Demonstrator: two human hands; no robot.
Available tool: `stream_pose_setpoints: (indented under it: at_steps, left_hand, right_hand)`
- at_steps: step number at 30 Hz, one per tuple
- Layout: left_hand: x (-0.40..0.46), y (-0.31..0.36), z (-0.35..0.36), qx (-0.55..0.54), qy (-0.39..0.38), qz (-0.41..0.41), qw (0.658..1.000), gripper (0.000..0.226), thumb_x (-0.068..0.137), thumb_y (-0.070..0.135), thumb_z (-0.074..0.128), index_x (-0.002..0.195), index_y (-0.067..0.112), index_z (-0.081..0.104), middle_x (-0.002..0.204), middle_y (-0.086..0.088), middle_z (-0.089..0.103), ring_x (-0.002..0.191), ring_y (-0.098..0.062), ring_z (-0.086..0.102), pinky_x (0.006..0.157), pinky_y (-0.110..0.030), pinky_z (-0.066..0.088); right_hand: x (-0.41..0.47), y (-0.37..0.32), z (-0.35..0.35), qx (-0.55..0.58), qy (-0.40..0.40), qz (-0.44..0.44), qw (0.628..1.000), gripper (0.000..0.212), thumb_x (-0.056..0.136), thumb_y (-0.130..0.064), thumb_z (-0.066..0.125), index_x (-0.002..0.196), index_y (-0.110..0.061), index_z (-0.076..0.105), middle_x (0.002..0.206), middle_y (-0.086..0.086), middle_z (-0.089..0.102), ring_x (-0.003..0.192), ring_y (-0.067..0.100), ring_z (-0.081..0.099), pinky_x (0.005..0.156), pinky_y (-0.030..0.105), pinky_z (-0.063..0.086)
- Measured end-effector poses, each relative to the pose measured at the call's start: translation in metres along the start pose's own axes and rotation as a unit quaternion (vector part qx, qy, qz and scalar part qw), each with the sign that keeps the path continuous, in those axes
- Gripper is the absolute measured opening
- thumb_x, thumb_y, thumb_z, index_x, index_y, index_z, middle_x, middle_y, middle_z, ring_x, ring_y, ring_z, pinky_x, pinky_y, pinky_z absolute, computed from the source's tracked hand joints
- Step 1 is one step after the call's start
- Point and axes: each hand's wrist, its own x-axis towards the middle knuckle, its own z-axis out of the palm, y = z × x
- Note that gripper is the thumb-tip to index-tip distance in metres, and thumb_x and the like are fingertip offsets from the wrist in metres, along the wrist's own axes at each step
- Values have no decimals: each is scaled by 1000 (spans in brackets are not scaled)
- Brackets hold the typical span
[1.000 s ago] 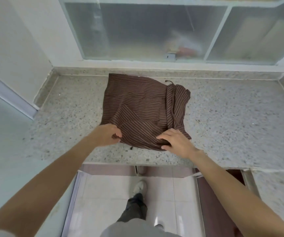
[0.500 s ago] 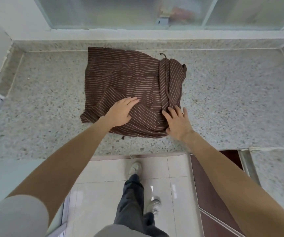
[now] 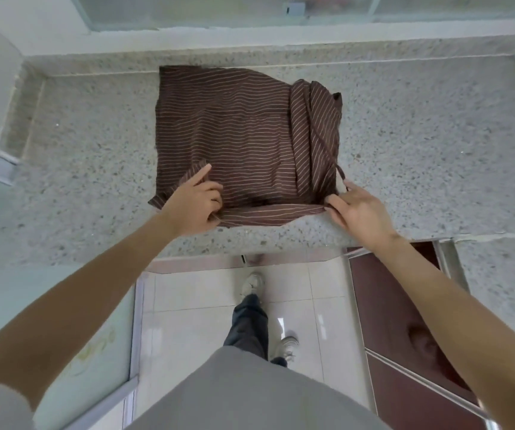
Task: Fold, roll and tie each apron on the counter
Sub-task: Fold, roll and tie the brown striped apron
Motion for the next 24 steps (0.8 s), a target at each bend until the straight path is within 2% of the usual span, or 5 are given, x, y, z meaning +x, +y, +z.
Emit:
stream_pose_setpoints:
  at_steps: [2, 4, 12, 15, 24]
  left_hand:
    - [-30, 23, -3, 29, -23, -22, 999, 33, 74, 32, 45, 64, 13, 70, 64, -1, 66, 79, -23, 66, 116, -45, 12]
    - [-58, 44, 1, 64, -38, -66, 995, 22, 71, 32, 58, 64, 13, 66, 60, -2, 65, 66, -23, 64, 112, -44, 21]
    - [-111, 114, 0, -23, -300, -274, 913, 60, 78, 71, 49, 118, 26, 45, 106, 6, 63, 93, -16, 61, 82, -31, 50]
    - [-103, 123, 2, -46, -260, -287, 921, 58, 82, 69, 45, 121, 26, 49, 108, 7, 65, 95, -17, 63, 82, -34, 50]
    - [31, 64, -5, -209, -66, -289, 932, 22, 93, 29, 52, 111, 22, 60, 104, 7, 65, 90, -13, 61, 81, -33, 51]
  right_hand:
    - [-19, -23, -8, 4, -18, 5, 1000, 28, 97, -28, 42, 82, -14, 61, 63, 2, 54, 58, 22, 57, 58, 32, 47]
    - [-37, -47, -12, 19, -21, 14, 1000, 23, 93, -27, 46, 79, -15, 60, 61, 2, 52, 52, 22, 54, 45, 29, 39]
    - [-112, -109, -7, 139, -157, 31, 977, 19, 83, -33, 63, 94, -17, 66, 80, 0, 61, 70, 21, 62, 47, 31, 49]
    - [-118, -109, -7, 175, -219, 33, 959, 26, 85, -35, 64, 104, -18, 66, 95, 1, 63, 84, 22, 63, 58, 34, 54]
    - [-10, -7, -28, 213, -74, 244, 943, 28, 94, -26, 54, 117, -12, 61, 114, 9, 60, 108, 29, 53, 82, 36, 46]
